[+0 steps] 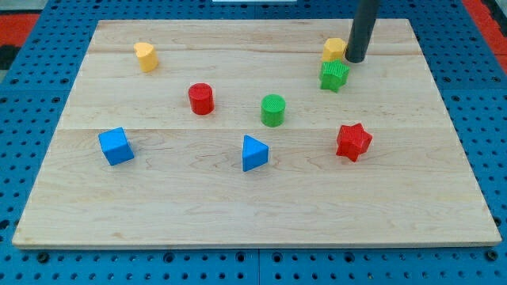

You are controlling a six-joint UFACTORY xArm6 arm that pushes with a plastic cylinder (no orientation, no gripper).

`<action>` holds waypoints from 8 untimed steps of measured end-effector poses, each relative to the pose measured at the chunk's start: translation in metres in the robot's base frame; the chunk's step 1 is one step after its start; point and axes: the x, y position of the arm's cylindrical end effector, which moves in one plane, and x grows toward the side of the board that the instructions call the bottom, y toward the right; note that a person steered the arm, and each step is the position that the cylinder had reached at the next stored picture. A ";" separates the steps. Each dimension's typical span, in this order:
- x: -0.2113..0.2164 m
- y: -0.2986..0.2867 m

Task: Push the green star towards top center

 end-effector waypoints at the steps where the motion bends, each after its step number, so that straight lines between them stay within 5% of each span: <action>1: -0.002 -0.011; 4: 0.051 0.044; 8: 0.047 -0.100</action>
